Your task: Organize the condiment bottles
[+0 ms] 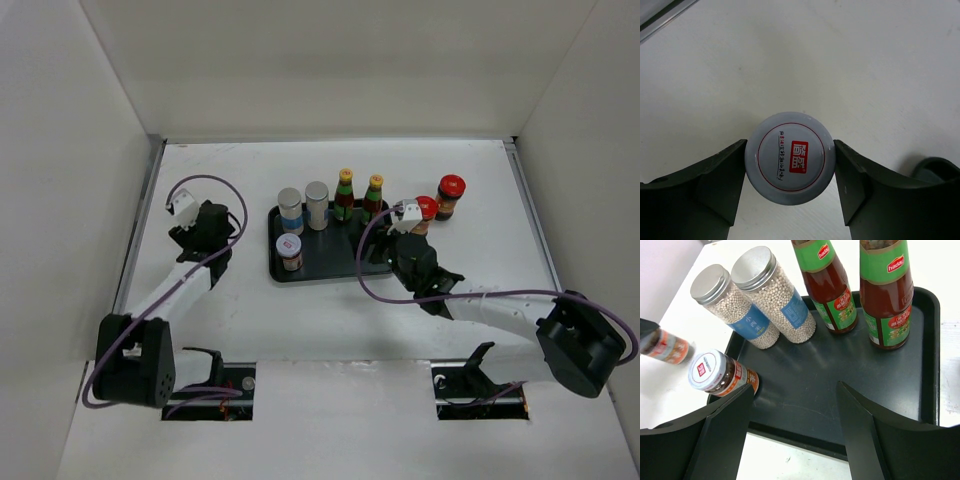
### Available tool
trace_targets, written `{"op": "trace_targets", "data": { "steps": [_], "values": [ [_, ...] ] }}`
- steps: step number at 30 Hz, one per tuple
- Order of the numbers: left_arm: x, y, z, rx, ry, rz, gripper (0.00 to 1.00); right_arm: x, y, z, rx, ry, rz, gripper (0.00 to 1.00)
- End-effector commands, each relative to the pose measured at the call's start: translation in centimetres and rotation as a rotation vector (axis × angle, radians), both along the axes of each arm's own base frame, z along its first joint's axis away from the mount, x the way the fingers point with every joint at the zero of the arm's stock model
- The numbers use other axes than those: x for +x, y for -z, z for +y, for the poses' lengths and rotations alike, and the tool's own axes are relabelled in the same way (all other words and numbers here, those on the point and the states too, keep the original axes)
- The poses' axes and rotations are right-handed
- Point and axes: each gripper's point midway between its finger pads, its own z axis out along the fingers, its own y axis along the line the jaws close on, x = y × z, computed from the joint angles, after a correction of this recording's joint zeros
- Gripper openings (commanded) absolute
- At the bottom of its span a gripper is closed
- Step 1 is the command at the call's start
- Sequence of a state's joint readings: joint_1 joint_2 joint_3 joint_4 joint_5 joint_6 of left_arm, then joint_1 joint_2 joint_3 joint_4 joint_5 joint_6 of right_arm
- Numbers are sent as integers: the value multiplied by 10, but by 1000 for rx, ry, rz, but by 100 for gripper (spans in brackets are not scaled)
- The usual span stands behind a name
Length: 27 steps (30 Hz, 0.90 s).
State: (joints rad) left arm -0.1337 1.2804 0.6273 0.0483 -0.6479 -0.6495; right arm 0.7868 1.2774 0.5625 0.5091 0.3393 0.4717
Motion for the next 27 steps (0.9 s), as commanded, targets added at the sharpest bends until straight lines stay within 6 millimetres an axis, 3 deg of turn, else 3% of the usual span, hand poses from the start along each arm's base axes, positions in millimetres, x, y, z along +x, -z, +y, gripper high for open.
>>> {"op": "trace_targets", "data": {
  "steps": [1, 7, 10, 12, 16, 20, 24, 27],
  "values": [
    [13, -87, -21, -5, 53, -236, 41, 7, -33, 7, 79, 2, -68, 74],
    [-5, -172, -99, -36, 281, -385, 40, 8, -37, 2, 77, 26, -83, 74],
    [-11, -197, -141, -62, 405, -415, 40, 8, -38, -2, 83, 39, -86, 73],
    [-13, -204, -173, -80, 486, -423, 40, 9, -42, -7, 89, 59, -101, 72],
    [-3, -198, -232, -94, 607, -404, 40, 13, -45, -25, 93, 126, -121, 72],
    [6, -180, -279, -115, 702, -373, 40, 13, -47, -32, 92, 146, -124, 72],
    [17, -153, -297, -84, 717, -324, 40, 15, -48, -42, 101, 181, -127, 72],
    [22, -120, -300, -56, 709, -266, 40, 14, -49, -42, 109, 180, -127, 72]
  ]
}}
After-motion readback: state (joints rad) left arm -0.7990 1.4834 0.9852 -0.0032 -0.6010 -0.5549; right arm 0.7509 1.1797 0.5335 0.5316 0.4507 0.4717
